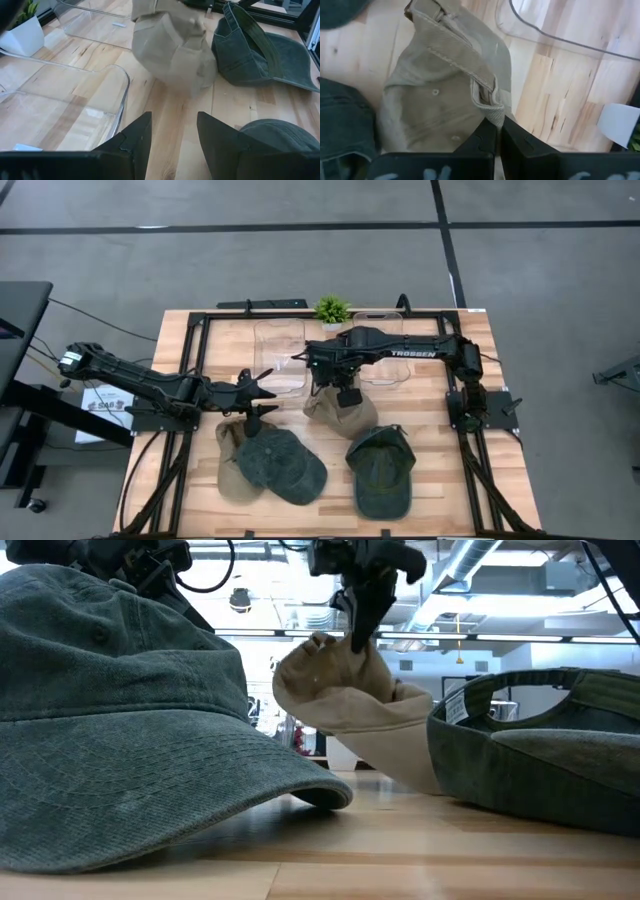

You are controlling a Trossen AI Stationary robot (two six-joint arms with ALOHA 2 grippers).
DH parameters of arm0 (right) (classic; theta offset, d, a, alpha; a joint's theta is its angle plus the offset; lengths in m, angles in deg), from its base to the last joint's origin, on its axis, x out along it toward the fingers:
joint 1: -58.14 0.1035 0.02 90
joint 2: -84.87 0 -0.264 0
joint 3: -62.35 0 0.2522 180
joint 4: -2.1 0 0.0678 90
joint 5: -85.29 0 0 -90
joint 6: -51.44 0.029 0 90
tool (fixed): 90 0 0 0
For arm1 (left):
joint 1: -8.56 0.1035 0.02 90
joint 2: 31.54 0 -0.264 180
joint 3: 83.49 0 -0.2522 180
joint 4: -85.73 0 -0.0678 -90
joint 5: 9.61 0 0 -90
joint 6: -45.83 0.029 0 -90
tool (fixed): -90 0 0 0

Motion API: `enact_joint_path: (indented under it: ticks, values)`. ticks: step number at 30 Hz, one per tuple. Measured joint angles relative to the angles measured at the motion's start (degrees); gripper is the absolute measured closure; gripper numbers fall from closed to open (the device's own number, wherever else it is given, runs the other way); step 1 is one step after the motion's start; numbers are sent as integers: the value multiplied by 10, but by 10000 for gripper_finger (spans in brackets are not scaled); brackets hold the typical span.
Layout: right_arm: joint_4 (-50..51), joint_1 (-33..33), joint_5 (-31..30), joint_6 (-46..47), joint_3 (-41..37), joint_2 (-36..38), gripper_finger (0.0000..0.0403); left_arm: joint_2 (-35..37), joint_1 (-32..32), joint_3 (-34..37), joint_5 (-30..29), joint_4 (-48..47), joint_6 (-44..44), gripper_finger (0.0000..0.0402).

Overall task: Pick & Place hat
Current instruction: Put the top brown cap into the right transparent bin

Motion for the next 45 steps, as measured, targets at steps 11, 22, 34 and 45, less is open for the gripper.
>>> enact_joint_path:
  ticks: [11,22,34,45]
  values:
    - [48,15,1,4,84,0,402,0,0,0,0,1,0,247]
    - [76,23,1,4,157,0,402,0,0,0,0,4,0,247]
    - [87,22,1,4,204,0,402,0,0,0,0,4,0,247]
    - [85,22,-2,4,206,0,402,0,0,0,0,17,15,247]
